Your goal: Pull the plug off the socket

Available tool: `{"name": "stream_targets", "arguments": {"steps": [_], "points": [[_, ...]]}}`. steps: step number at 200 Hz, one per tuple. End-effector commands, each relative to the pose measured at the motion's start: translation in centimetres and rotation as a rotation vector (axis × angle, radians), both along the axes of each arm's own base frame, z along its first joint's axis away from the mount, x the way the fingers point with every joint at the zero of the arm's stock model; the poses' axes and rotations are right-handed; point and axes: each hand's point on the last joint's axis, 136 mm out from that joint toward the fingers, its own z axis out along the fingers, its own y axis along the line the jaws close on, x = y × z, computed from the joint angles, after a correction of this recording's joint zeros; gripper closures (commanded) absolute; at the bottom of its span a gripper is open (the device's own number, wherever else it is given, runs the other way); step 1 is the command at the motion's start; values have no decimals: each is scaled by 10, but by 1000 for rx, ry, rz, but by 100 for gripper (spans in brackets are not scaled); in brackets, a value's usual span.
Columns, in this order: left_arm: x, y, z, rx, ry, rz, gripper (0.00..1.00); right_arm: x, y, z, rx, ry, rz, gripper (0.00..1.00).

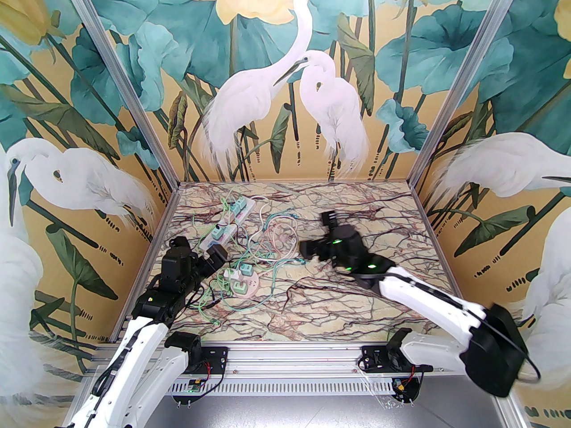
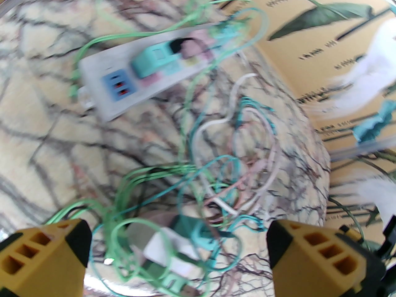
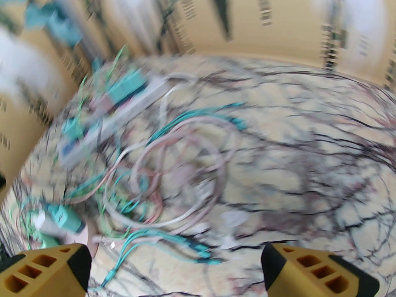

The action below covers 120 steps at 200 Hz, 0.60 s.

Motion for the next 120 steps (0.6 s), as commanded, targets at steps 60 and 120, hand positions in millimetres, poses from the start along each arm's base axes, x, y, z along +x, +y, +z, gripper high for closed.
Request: {"name": "stream_targets", "arguments": {"steps": [60,120], "points": [[-25,16,5,7,-9,84,1,-69,133,-42,-182,-26,392,42],[-34,15,20,6,-41,57,1,-83,184,-80,-245,39,518,44]]}}
